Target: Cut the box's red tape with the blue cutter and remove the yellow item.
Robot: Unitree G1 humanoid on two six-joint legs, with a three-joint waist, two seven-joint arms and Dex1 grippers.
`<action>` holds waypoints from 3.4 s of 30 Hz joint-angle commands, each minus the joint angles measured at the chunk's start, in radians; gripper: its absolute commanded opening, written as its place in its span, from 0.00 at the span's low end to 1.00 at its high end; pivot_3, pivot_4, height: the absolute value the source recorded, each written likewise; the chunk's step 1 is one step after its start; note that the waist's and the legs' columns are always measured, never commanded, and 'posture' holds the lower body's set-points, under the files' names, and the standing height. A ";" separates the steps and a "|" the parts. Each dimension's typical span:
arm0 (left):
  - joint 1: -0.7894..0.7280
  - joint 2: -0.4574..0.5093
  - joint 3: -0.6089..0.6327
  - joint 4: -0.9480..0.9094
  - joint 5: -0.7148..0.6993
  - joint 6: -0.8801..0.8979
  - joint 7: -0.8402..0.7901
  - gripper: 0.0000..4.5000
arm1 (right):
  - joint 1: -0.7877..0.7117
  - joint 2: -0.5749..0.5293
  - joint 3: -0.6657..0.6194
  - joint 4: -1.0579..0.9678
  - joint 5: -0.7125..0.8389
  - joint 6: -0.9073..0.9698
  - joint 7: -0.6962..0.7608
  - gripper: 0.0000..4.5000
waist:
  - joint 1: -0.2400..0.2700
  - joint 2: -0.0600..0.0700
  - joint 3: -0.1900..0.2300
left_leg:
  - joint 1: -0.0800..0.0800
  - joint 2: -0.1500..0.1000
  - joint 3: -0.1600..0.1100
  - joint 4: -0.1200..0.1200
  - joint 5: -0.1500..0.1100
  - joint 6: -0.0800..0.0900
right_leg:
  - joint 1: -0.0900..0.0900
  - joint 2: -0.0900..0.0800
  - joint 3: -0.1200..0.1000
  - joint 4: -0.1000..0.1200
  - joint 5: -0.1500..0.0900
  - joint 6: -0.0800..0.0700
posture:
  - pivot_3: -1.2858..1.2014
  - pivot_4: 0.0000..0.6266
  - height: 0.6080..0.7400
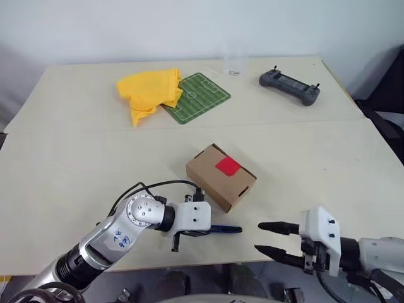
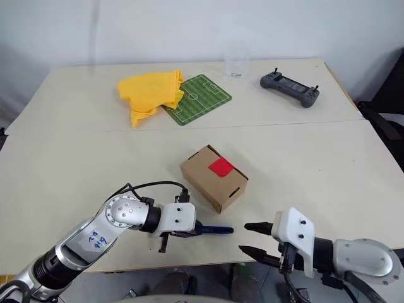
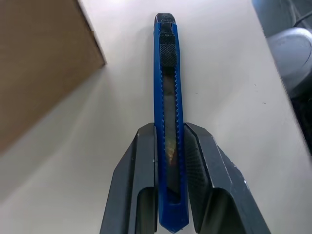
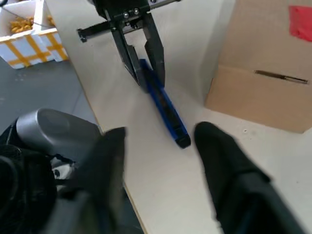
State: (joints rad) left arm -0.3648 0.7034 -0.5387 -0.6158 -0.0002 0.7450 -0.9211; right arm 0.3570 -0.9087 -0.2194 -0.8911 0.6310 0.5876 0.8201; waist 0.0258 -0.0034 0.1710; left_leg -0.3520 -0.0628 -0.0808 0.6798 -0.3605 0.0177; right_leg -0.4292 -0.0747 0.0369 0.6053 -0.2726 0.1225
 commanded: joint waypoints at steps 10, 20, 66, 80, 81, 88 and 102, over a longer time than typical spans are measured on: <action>-0.034 -0.010 -0.054 -0.148 -0.030 0.276 0.048 0.09 | -0.252 0.021 0.342 0.073 -0.144 0.111 -0.073 0.01 | 0.002 -0.001 0.000 | -0.002 -0.001 -0.001 0.001 0.001 -0.002 | -0.001 0.000 -0.001 -0.001 0.000 0.000 | 0.52 0.24 1.00; -0.059 0.014 -0.050 -0.135 -0.061 0.293 0.071 0.09 | -0.306 0.081 0.386 0.115 -0.168 0.210 -0.146 0.01 | 0.001 -0.001 0.001 | -0.002 -0.001 -0.002 0.001 0.001 -0.002 | -0.001 -0.001 -0.002 -0.001 0.000 0.000 | 0.52 0.24 1.00; 0.101 0.059 0.205 0.006 -0.160 -0.448 -0.028 0.09 | -0.285 -0.133 -0.148 0.113 0.996 0.531 -0.298 0.35 | 0.006 0.001 0.002 | -0.003 -0.003 -0.004 0.001 0.002 0.000 | 0.000 -0.004 -0.003 -0.003 0.000 0.000 | 0.52 0.24 1.00; -0.050 -0.049 0.165 0.049 -0.131 -0.519 -0.073 0.09 | -0.402 -0.689 -0.060 0.400 1.341 0.407 -0.217 0.99 | 0.023 0.003 0.003 | -0.003 0.001 0.002 0.003 0.000 0.004 | 0.002 -0.003 -0.003 -0.009 0.002 0.002 | 0.52 0.24 1.00; -0.053 -0.052 0.160 0.052 -0.125 -0.518 -0.073 0.09 | -0.432 -0.705 -0.024 0.405 1.341 0.415 -0.227 0.99 | 0.025 0.004 0.003 | -0.004 0.001 0.002 0.002 0.000 0.004 | 0.001 -0.003 -0.003 -0.010 0.002 0.002 | 0.52 0.24 1.00; -0.073 -0.080 0.147 0.065 -0.096 -0.494 -0.061 0.09 | -0.679 -0.553 0.273 0.436 1.341 0.470 -0.347 0.99 | 0.028 0.003 0.003 | -0.009 0.000 0.002 0.003 -0.001 0.004 | -0.003 -0.003 -0.004 -0.013 0.002 0.003 | 0.52 0.24 1.00; -0.086 -0.107 0.140 0.046 -0.073 -0.455 -0.047 0.09 | -0.858 -0.272 0.422 0.566 1.341 0.563 -0.623 0.99 | 0.029 0.003 0.003 | -0.019 0.000 0.005 0.007 0.000 0.003 | -0.016 -0.002 -0.003 -0.004 0.002 0.003 | 0.52 0.24 1.00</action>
State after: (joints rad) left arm -0.4348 0.6042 -0.4020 -0.5370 -0.0741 0.2897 -0.9786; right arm -0.4880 -1.1956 0.2037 -0.3293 1.9534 1.1408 0.2134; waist 0.0546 -0.0003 0.1743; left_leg -0.3710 -0.0629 -0.0760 0.6874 -0.3603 0.0205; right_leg -0.4453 -0.0771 0.0339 0.6013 -0.2701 0.1257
